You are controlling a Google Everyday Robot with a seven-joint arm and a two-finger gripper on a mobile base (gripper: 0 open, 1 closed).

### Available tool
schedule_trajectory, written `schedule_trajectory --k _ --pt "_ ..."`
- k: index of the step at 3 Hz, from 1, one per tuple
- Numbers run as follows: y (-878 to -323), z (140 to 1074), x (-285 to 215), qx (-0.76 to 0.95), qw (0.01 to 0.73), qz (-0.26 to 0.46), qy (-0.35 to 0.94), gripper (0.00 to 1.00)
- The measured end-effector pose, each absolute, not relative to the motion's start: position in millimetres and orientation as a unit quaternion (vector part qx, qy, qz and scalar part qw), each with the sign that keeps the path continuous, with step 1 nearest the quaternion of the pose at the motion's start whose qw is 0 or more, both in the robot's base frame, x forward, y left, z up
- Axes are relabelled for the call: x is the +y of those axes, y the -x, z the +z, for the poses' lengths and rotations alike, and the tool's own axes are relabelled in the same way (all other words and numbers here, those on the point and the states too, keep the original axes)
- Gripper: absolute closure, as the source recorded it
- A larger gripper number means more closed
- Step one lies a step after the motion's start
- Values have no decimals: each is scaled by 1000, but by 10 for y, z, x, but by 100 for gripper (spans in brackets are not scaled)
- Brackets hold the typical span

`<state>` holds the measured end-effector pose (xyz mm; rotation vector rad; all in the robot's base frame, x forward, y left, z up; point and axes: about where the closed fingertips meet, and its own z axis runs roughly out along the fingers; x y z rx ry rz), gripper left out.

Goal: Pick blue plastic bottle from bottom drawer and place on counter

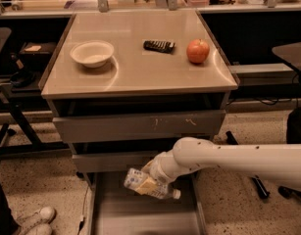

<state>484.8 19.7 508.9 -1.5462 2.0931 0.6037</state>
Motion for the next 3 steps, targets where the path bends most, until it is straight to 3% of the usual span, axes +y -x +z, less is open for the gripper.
schedule_trajectory --k 3 --pt "-4844 5828 103 740 277 179 586 100"
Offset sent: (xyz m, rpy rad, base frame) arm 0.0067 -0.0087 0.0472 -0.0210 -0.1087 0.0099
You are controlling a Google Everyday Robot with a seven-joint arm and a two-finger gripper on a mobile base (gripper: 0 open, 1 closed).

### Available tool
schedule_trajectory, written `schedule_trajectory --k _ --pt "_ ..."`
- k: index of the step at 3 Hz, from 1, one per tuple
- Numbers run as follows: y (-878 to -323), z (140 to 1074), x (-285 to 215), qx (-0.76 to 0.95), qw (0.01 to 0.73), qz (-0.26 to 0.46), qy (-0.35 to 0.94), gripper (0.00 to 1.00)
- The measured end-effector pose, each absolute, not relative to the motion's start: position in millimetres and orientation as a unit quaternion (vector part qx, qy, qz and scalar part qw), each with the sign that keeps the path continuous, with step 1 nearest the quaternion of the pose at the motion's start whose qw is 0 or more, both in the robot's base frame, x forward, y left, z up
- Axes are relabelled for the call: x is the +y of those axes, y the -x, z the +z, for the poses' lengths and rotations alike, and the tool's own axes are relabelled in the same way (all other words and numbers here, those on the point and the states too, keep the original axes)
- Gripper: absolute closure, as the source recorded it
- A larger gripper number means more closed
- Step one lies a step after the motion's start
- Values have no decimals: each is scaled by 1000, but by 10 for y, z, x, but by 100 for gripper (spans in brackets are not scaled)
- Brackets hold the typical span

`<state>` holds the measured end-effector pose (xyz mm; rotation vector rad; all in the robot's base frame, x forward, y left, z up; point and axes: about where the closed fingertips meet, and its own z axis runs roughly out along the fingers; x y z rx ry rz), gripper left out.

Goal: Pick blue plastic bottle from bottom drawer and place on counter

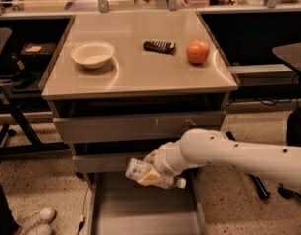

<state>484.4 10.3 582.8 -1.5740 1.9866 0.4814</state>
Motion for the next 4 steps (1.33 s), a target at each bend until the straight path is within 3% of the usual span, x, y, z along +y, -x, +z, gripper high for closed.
schedule_trajectory --k 2,4 --pt "-4987 6996 -6 716 316 90 616 100" --pt "-5024 7355 -46 710 336 55 616 100"
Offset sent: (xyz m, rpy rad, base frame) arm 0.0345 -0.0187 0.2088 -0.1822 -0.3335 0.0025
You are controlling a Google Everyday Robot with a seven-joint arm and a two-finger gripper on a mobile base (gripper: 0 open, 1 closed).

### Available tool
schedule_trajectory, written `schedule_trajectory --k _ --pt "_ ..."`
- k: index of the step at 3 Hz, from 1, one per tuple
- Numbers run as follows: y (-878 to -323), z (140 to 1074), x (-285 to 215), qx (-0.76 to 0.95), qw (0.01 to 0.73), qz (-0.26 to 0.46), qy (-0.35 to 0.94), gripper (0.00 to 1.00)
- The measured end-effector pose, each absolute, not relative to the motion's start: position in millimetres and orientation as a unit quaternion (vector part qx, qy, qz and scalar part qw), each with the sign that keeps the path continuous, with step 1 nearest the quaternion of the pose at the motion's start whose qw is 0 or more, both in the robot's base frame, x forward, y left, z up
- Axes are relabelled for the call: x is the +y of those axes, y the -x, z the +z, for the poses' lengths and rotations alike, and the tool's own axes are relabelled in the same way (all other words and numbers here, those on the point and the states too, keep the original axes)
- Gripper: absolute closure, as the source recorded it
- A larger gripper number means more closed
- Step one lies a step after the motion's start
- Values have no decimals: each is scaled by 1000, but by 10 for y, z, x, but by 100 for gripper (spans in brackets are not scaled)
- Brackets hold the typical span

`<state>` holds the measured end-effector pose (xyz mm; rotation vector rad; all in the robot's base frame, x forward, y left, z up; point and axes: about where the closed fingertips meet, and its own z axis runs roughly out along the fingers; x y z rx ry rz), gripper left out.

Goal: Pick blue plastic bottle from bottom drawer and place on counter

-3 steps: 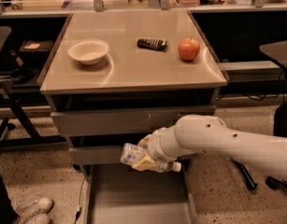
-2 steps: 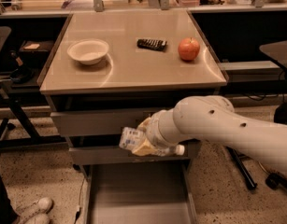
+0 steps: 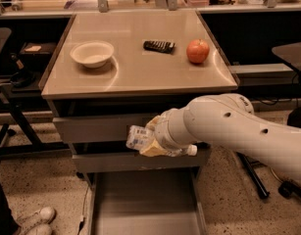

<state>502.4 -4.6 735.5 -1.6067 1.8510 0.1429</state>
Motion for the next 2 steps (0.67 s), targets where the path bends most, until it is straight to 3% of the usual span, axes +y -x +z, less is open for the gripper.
schedule_trajectory --k 2 --pt "-5461 8428 -281 691 367 -48 621 100"
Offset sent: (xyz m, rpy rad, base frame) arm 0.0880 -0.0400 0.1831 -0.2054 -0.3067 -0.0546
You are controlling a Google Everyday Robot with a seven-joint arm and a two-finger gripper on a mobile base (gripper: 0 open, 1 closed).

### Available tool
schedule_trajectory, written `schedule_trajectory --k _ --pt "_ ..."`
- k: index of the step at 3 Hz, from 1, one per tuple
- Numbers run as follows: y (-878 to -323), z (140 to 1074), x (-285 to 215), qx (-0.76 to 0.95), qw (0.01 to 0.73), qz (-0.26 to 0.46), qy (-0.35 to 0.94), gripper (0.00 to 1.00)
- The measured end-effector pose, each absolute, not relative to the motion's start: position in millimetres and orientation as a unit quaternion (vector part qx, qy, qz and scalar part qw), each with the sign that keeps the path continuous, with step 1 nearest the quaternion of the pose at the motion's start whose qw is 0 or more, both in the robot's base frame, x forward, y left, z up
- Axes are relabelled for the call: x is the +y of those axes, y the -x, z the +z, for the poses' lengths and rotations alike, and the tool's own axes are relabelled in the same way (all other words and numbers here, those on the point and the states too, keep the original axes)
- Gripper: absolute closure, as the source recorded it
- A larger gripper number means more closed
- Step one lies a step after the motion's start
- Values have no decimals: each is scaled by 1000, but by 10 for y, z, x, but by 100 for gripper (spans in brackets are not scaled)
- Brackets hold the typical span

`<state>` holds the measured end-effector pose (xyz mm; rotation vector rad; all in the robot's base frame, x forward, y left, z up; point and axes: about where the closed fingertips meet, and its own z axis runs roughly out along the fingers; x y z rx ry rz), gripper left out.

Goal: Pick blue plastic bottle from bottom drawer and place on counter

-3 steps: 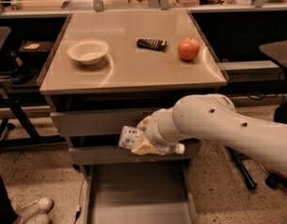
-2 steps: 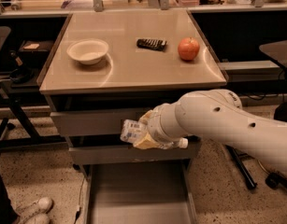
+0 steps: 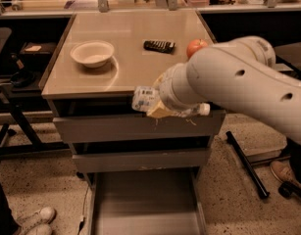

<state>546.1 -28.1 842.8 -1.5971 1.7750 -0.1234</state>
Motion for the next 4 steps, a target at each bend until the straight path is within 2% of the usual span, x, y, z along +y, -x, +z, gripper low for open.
schedule_trajectory --k 1,2,4 --pt "-5857 8878 -373 668 374 -96 636 100" --pt "-6332 9148 -421 648 388 -113 646 100" --pt "-7266 9000 -159 635 410 -72 651 100"
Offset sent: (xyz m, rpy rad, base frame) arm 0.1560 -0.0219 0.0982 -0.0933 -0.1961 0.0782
